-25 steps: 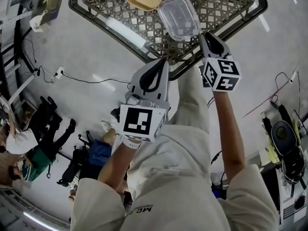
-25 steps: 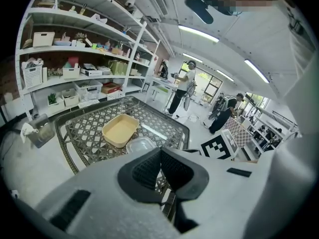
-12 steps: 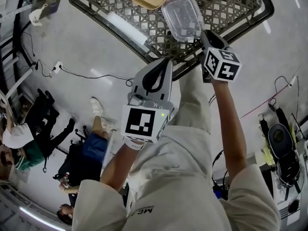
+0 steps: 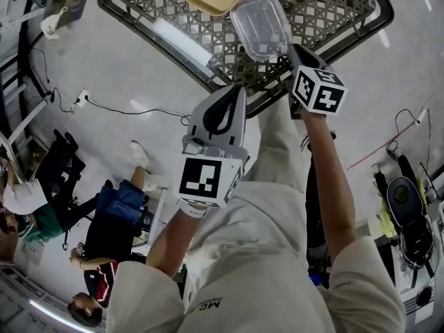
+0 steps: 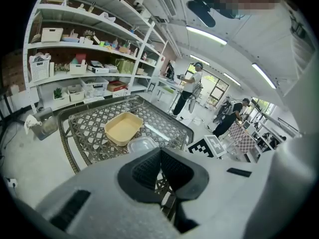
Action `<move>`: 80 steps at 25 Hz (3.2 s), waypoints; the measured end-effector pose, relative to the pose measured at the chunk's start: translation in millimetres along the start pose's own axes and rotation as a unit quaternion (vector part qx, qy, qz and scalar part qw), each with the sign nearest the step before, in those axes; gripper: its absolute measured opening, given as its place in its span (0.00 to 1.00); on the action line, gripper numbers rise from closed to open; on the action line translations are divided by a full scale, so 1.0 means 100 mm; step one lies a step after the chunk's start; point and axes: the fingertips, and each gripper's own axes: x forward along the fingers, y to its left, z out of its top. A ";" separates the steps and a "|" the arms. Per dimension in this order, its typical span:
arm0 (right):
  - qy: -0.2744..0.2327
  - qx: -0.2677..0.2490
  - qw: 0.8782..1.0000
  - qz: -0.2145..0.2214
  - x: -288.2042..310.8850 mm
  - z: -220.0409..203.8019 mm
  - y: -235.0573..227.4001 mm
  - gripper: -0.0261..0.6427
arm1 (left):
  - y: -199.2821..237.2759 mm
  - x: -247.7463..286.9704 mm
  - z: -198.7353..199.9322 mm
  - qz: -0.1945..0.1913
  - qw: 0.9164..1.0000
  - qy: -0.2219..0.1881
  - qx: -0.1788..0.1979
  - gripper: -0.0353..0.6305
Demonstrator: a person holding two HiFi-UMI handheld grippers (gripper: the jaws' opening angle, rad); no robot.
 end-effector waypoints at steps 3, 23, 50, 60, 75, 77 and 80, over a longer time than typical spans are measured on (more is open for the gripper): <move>-0.003 -0.007 1.000 -0.008 -0.01 0.02 0.02 0.07 | -0.02 0.00 0.03 -0.002 1.000 -0.002 0.001 0.09; -0.080 -0.060 0.995 0.021 -0.46 0.32 0.47 0.06 | 0.00 -0.35 0.10 -0.001 0.999 -0.029 0.013 0.09; -0.201 -0.167 0.965 0.020 -2.43 0.56 1.47 0.06 | -0.32 -1.62 0.62 -0.023 0.988 -0.147 0.043 0.09; -0.293 -0.191 0.936 0.022 -3.26 0.99 1.76 0.06 | -0.32 -1.94 0.91 -0.017 0.979 -0.194 0.055 0.09; -0.397 -0.207 0.894 0.026 -4.18 1.17 2.15 0.06 | -0.37 -2.54 1.29 -0.013 0.962 -0.261 0.080 0.09; -0.404 -0.202 0.892 0.019 -4.23 1.13 2.10 0.06 | -0.37 -2.57 1.28 -0.012 0.962 -0.262 0.080 0.09; -0.411 -0.200 0.889 0.014 -4.31 1.08 2.06 0.06 | -0.37 -2.63 1.31 -0.012 0.961 -0.265 0.085 0.09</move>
